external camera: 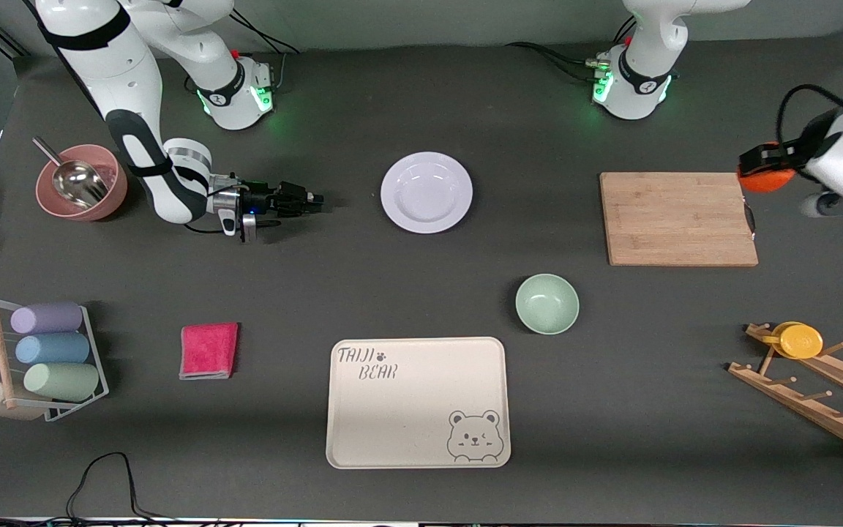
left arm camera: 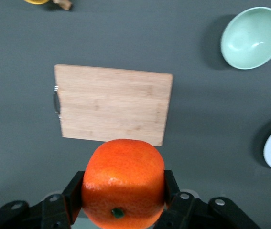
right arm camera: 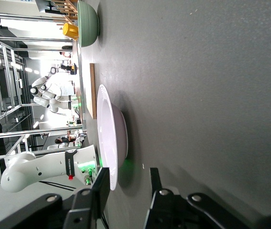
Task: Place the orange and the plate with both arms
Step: 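Lift the orange off the board with the left gripper, then carry the orange over the white plate with the left gripper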
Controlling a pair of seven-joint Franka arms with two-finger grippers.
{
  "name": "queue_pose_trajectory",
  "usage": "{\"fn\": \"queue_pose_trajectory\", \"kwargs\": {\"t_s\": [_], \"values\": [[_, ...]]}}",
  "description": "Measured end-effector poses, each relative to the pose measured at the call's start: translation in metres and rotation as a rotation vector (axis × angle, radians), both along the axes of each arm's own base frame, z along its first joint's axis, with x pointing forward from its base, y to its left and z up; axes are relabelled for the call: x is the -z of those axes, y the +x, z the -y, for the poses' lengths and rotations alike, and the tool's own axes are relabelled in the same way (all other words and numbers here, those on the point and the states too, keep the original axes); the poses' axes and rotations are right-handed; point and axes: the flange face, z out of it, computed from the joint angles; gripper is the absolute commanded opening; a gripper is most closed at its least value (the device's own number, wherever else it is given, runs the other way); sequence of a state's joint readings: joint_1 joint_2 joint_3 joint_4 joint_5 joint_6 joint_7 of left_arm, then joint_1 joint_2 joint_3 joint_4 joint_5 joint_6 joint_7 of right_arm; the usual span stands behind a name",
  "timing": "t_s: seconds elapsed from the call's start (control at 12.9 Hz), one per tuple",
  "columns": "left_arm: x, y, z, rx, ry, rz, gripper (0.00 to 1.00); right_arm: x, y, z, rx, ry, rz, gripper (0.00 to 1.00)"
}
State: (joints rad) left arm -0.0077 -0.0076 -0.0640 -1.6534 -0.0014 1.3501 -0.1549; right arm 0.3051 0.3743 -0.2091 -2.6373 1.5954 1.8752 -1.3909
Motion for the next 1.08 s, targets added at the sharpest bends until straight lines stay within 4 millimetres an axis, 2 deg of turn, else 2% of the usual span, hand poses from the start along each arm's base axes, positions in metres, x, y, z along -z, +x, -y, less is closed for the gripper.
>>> {"fn": "queue_pose_trajectory", "kwargs": {"t_s": [0.31,0.54,0.69,0.93,1.08], "values": [[0.024,0.026,0.076,-0.071,-0.048,-0.020,0.00,0.002,0.000,0.000,-0.002,-0.001,0.001,0.40],[0.055,0.046,0.124,-0.118,-0.053,-0.010,0.00,0.009,-0.002,0.002,-0.014,-0.007,0.014,0.40],[0.074,0.052,0.159,-0.149,-0.052,-0.002,0.00,0.013,-0.003,0.002,-0.019,-0.010,0.016,0.41],[0.097,0.057,0.199,-0.206,-0.055,0.025,0.00,0.014,-0.002,0.002,-0.020,-0.009,0.017,0.41],[0.107,0.062,0.220,-0.242,-0.059,0.037,0.00,0.014,-0.002,0.002,-0.020,-0.009,0.018,0.41]]}}
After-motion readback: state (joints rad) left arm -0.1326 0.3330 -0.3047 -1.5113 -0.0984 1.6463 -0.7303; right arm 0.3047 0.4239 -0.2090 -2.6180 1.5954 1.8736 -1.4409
